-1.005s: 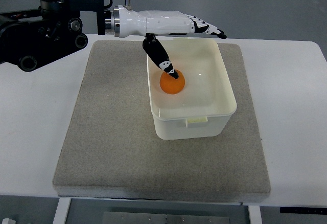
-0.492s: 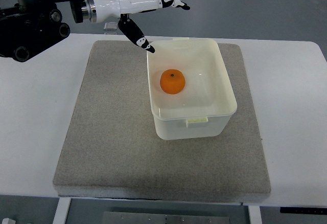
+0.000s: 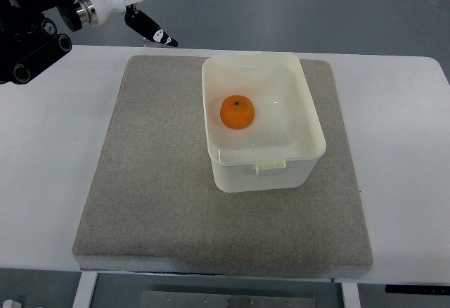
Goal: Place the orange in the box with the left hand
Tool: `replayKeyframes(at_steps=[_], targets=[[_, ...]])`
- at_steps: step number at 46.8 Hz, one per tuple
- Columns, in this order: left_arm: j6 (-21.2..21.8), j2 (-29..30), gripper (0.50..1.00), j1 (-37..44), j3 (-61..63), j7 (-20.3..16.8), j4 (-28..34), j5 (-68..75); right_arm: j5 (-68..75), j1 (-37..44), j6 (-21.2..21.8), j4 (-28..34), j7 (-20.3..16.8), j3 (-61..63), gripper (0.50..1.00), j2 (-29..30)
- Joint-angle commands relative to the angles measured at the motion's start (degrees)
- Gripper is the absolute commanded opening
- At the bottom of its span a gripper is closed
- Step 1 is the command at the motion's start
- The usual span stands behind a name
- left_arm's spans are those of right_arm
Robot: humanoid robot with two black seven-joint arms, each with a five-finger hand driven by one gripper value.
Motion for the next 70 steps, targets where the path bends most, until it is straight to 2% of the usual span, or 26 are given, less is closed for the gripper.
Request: replayKeyframes(at_steps=[1,14,21,31,47,62,70], targets=[[0.0,-0.09,0.975,0.83,0.01,0.02,1.88,-3.0,0.0,0.0,0.0,0.0,0.0,0.0,0.932,0.0],[0.0,-3.08,0.975,4.08,0.01,-0.06,6.89,-11.18,0.0,0.0,0.0,0.0,0.0,0.0,0.932,0.0],[0.0,-5.01,0.975,6.37,-0.17,-0.06,7.24,-15.04,0.0,0.0,0.0,0.0,0.0,0.0,0.932,0.0],[-0.09,-6.06,0.975,7.69,-0.08,-0.06,7.59,-25.59,0.0,0.0,0.0,0.0,0.0,0.0,0.932,0.0],[-1.32,-8.44,0.977,9.71,-0.25,0.02,13.39,-43.69,0.0,0.0,0.0,0.0,0.0,0.0,0.932,0.0],[-9.05,-10.2,0.977,12.7,-8.95,0.9,17.26,-63.12,0.0,0.0,0.0,0.0,0.0,0.0,0.932,0.0],[-10.11,-10.55,0.971,12.96,-10.01,1.34,17.26,-70.24,0.0,0.0,0.0,0.0,0.0,0.0,0.932,0.0]])
